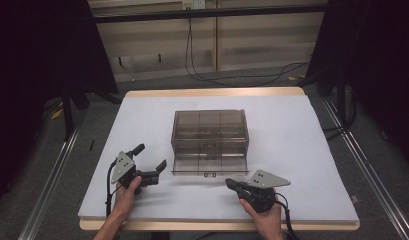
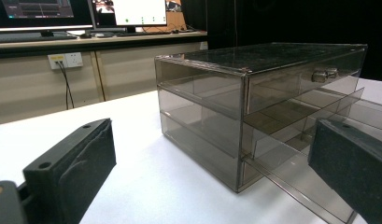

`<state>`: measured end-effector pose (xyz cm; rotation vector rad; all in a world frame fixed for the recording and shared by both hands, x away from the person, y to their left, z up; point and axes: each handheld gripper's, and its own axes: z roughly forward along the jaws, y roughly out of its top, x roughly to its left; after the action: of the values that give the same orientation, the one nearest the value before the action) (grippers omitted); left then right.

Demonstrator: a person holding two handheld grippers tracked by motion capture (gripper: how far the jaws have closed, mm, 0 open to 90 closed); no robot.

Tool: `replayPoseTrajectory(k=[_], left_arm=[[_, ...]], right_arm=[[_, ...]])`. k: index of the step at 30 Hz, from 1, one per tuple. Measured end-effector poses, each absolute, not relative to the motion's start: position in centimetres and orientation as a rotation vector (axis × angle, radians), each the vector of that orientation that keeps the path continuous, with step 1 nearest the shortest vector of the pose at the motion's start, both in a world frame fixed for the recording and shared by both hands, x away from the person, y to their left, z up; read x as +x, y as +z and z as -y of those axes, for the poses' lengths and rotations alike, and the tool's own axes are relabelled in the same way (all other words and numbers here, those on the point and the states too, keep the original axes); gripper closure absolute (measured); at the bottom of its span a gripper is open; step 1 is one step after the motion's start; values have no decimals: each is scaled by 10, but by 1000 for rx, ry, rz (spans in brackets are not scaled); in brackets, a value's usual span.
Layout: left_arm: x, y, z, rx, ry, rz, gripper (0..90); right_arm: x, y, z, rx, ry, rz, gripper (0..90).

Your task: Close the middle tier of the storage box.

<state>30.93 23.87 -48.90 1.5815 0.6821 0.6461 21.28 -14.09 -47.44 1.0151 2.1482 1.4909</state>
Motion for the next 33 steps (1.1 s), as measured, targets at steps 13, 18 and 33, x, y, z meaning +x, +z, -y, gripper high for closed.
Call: replayPoseTrajectory(k=[13, 18, 33], left_arm=[[309, -489, -238, 1581, 643, -684, 8], [309, -489, -238, 1576, 640, -685, 8], [309, -489, -239, 1583, 647, -681, 8]], right_arm=[[216, -473, 127, 959, 1487, -2190, 900], [218, -474, 119, 934, 1490, -2204, 900], [224, -476, 101, 897, 1488, -2247, 900]])
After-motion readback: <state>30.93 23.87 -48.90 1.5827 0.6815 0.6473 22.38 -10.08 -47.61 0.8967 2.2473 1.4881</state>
